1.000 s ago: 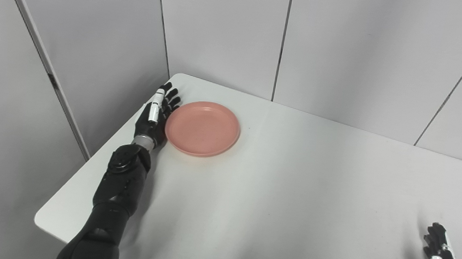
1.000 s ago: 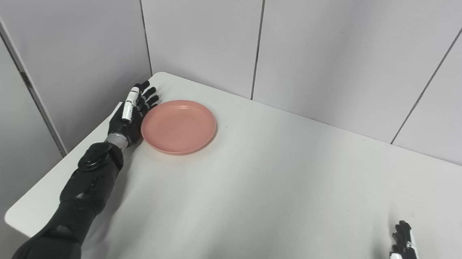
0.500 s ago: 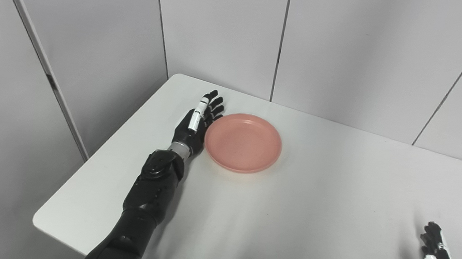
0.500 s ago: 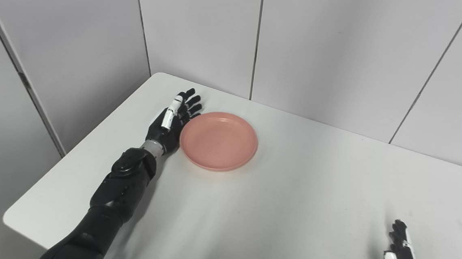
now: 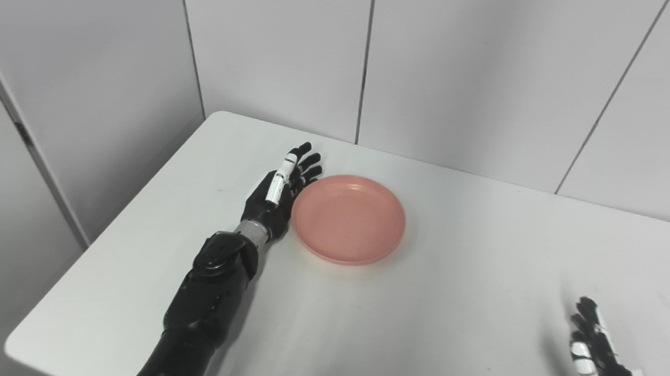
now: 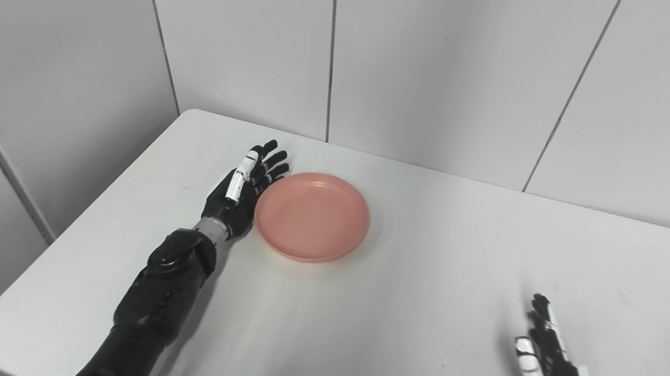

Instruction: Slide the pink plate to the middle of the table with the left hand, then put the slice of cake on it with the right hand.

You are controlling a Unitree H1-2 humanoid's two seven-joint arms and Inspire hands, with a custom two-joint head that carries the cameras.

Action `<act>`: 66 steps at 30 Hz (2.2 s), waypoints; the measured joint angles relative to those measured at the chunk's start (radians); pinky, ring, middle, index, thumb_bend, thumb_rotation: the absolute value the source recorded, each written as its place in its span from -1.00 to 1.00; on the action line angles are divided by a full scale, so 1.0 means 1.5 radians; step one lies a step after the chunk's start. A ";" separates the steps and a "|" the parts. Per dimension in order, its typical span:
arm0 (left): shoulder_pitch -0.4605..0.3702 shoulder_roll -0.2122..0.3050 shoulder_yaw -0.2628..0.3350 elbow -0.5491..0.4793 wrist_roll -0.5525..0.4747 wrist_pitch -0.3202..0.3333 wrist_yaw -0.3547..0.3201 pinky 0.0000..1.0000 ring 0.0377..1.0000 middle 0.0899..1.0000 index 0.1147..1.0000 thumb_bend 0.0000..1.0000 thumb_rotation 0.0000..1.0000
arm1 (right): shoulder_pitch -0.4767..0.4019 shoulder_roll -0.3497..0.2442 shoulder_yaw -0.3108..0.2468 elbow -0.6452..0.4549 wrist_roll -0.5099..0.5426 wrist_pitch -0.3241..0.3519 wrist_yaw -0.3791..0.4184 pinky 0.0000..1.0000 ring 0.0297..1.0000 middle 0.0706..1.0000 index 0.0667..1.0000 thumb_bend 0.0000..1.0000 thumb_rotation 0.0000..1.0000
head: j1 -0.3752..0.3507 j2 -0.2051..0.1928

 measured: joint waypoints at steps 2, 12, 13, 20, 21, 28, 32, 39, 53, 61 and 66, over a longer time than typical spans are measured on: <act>0.001 -0.005 -0.007 -0.007 -0.001 0.008 -0.003 0.93 0.91 0.93 0.93 -0.28 1.00 | 0.000 0.004 0.003 -0.002 -0.010 0.001 -0.005 0.89 0.91 0.94 0.94 -0.32 1.00 | -0.014 0.005; 0.013 -0.035 -0.040 -0.051 -0.005 0.053 -0.029 0.94 0.92 0.94 0.95 -0.28 1.00 | 0.001 0.029 0.020 -0.019 -0.040 0.030 -0.023 0.87 0.90 0.92 0.93 -0.32 1.00 | -0.090 0.033; 0.017 -0.039 -0.045 -0.059 -0.005 0.057 -0.031 0.93 0.92 0.94 0.94 -0.28 1.00 | 0.001 0.030 0.021 -0.019 -0.041 0.030 -0.025 0.87 0.90 0.92 0.92 -0.31 1.00 | -0.100 0.036; 0.022 -0.078 -0.069 -0.064 -0.008 0.062 -0.070 0.88 0.89 0.91 0.91 -0.25 1.00 | -0.003 0.038 0.026 -0.017 -0.045 0.031 -0.026 0.87 0.90 0.91 0.92 -0.27 1.00 | -0.136 0.050; 0.022 -0.082 -0.073 -0.064 -0.008 0.062 -0.071 0.87 0.89 0.91 0.91 -0.26 1.00 | -0.003 0.038 0.027 -0.017 -0.047 0.031 -0.027 0.86 0.89 0.90 0.91 -0.27 1.00 | -0.139 0.051; 0.029 -0.101 -0.082 -0.074 -0.012 0.076 -0.079 0.88 0.89 0.91 0.91 -0.24 1.00 | -0.005 0.040 0.031 -0.017 -0.054 0.034 -0.029 0.88 0.91 0.92 0.93 -0.29 1.00 | -0.174 0.062; 0.033 -0.102 -0.084 -0.078 -0.019 0.081 -0.086 0.87 0.88 0.90 0.90 -0.23 1.00 | -0.008 0.041 0.034 -0.017 -0.055 0.038 -0.029 0.87 0.90 0.92 0.93 -0.30 1.00 | -0.184 0.065; 0.048 -0.103 -0.090 -0.095 -0.019 0.084 -0.100 0.87 0.88 0.90 0.90 -0.23 1.00 | -0.011 0.046 0.036 -0.020 -0.055 0.051 -0.030 0.87 0.90 0.93 0.94 -0.32 1.00 | -0.206 0.071; 0.053 -0.101 -0.085 -0.093 -0.034 0.084 -0.121 0.89 0.90 0.92 0.92 -0.24 1.00 | -0.006 0.051 0.034 -0.080 -0.131 0.106 -0.053 0.79 0.89 0.92 0.93 -0.21 1.00 | -0.293 0.064; 0.055 -0.084 -0.083 -0.088 -0.035 0.084 -0.145 0.83 0.85 0.87 0.88 -0.21 1.00 | -0.027 0.043 0.015 -0.148 -0.257 0.131 -0.082 0.68 0.81 0.88 0.92 0.04 0.81 | -0.348 0.055; 0.052 -0.075 -0.078 -0.068 -0.048 0.081 -0.171 0.83 0.84 0.86 0.87 -0.19 1.00 | -0.057 0.031 -0.004 -0.197 -0.299 0.171 -0.078 0.67 0.79 0.87 0.92 0.11 0.70 | -0.404 0.045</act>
